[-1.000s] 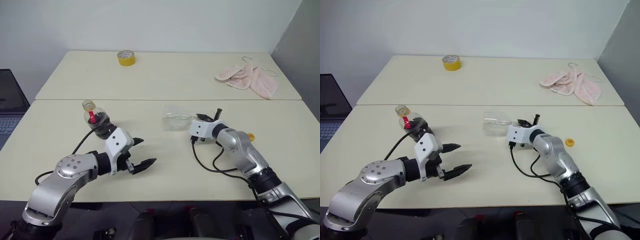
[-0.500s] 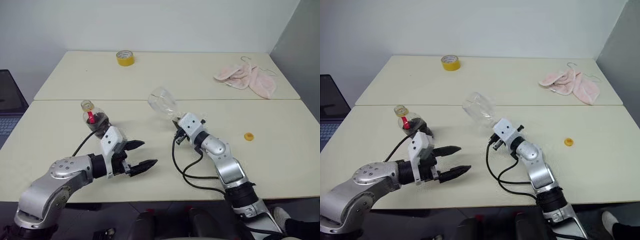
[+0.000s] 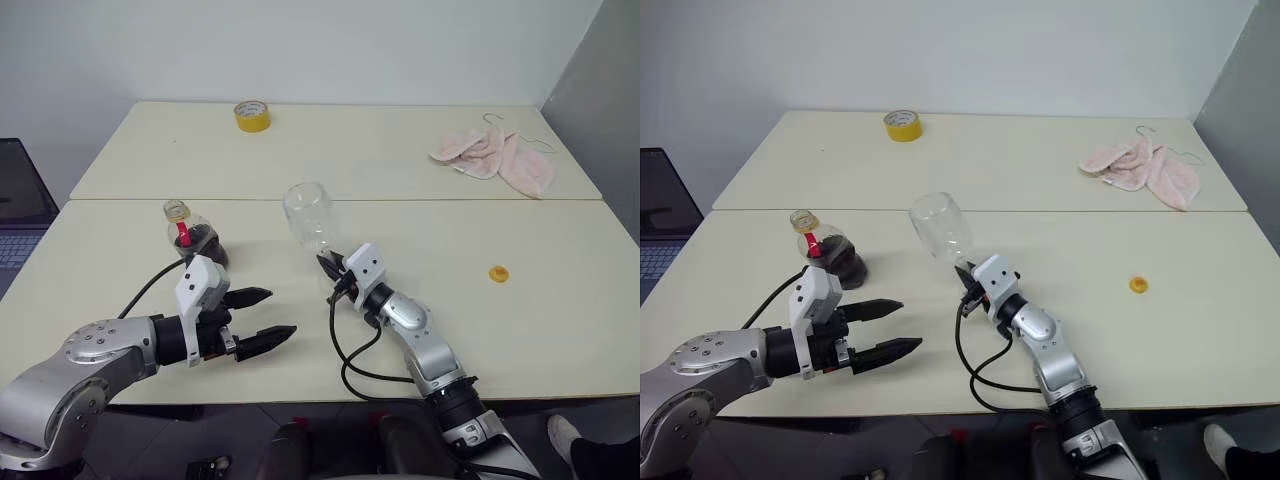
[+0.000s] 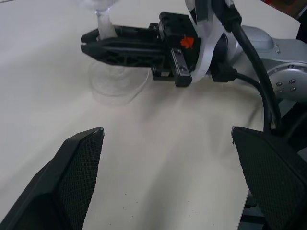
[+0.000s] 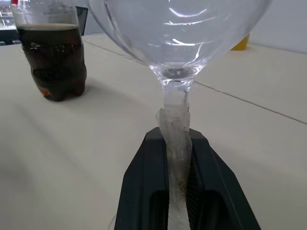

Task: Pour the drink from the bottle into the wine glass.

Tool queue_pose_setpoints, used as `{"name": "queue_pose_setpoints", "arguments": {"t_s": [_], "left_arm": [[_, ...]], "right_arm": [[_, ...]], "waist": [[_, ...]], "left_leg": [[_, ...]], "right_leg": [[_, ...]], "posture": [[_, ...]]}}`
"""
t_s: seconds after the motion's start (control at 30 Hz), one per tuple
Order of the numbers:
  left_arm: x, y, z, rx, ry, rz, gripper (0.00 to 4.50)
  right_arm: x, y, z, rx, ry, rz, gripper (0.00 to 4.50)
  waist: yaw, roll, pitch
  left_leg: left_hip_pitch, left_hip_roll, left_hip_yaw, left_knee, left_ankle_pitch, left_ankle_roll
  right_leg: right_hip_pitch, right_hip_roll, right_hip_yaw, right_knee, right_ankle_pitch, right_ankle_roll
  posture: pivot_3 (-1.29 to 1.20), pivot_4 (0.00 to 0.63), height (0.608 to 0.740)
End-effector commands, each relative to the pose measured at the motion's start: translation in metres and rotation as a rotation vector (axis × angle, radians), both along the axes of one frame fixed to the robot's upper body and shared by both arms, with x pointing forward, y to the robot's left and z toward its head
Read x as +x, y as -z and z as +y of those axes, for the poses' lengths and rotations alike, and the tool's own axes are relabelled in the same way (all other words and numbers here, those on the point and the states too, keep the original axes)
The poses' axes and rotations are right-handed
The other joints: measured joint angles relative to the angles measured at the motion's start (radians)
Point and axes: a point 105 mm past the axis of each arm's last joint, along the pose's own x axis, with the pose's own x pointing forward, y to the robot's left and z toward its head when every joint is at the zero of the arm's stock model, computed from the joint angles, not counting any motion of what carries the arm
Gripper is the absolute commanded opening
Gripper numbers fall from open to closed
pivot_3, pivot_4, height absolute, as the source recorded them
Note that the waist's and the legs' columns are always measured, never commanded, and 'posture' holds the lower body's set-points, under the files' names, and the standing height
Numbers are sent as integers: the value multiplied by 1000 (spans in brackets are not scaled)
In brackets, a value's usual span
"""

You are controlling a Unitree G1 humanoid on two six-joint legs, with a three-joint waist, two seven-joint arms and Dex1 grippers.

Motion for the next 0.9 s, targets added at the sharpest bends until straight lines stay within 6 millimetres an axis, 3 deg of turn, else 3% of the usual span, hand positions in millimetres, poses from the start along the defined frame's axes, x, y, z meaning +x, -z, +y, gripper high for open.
{"name": "queue_pose_setpoints", "arguments": {"t_s": [0.03, 0.47, 0.87, 0.9], "left_arm": [[-2, -10, -1, 1, 15, -46, 4500], [0, -7, -4, 13, 37, -50, 4500], [2, -6, -5, 19, 35, -57, 4500], [2, -6, -4, 19, 33, -58, 4500]], "right_arm": [[-1, -9, 2, 49, -16, -38, 145], [-9, 6, -16, -30, -43, -23, 145], [-5, 6, -31, -97, -23, -26, 4149], [-5, 6, -32, -98, -23, -28, 4149]], "waist": [[0, 0, 0], [1, 0, 0], [0, 0, 0], [0, 0, 0]], "left_leg": [[0, 0, 0, 0, 0, 0], [0, 0, 0, 0, 0, 0], [1, 1, 0, 0, 0, 0], [0, 1, 0, 0, 0, 0]], "right_leg": [[0, 0, 0, 0, 0, 0], [1, 0, 0, 0, 0, 0], [0, 1, 0, 0, 0, 0], [1, 1, 0, 0, 0, 0]], "posture": [[0, 150, 740], [0, 150, 740], [0, 150, 740], [0, 150, 740]]}}
